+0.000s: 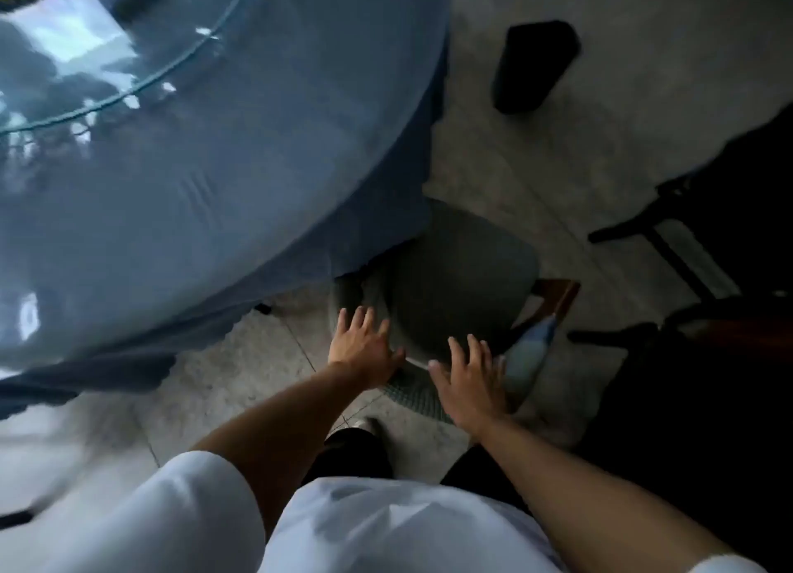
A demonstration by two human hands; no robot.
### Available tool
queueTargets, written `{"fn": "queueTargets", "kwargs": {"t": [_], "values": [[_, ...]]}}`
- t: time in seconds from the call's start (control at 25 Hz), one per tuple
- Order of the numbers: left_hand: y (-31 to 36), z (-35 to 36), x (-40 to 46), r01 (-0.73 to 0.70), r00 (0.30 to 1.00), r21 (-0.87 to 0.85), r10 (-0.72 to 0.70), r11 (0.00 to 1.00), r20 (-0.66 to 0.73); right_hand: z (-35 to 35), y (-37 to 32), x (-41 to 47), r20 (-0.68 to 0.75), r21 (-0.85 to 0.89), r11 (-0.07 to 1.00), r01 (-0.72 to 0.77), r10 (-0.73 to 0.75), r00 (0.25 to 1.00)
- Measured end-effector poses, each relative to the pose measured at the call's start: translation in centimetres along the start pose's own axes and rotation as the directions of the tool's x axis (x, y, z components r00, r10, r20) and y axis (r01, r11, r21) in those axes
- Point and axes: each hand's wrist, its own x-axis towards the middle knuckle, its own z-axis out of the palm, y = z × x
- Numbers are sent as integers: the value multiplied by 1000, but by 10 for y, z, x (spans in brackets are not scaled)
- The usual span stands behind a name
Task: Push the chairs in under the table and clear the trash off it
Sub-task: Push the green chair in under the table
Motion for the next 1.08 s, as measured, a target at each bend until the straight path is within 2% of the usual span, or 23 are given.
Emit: {"fn": "queueTargets", "kwargs": {"t": [0.08, 0.16, 0.28, 0.36, 0.48, 0.6, 0.68, 0.88, 1.08], "values": [[-4, -2, 1, -55, 998, 43, 54, 998, 10, 16, -3, -10, -50, 25, 998, -60, 62, 997], [-7, 2, -1, -137, 990, 95, 136, 986, 26, 29, -7, -18, -158, 63, 995, -72, 81, 984], [-9, 1, 0, -244, 969, 137, 236, 960, 71, 27, -12, -14, -258, 257, 958, -125, 192, 947], [-10, -2, 4, -297, 955, 165, 288, 941, 78, 27, -15, -9, -350, 300, 944, -139, 244, 904], [-14, 4, 9, -336, 941, 170, 338, 926, 19, 38, -15, -10, -500, 328, 942, -70, 236, 833], [-14, 11, 10, -314, 945, 137, 323, 939, -50, 45, -9, -7, -614, 378, 926, 11, 241, 752], [-14, 12, 12, -304, 948, 140, 313, 942, -48, 49, -5, -4, -644, 381, 923, 49, 227, 731], [-5, 7, 21, -295, 953, 142, 302, 945, -33, 47, 4, 4, -624, 350, 934, 70, 176, 762], [15, -5, 35, -249, 968, 108, 251, 963, -10, 18, 17, 23, -655, 291, 951, 108, 116, 747]]}}
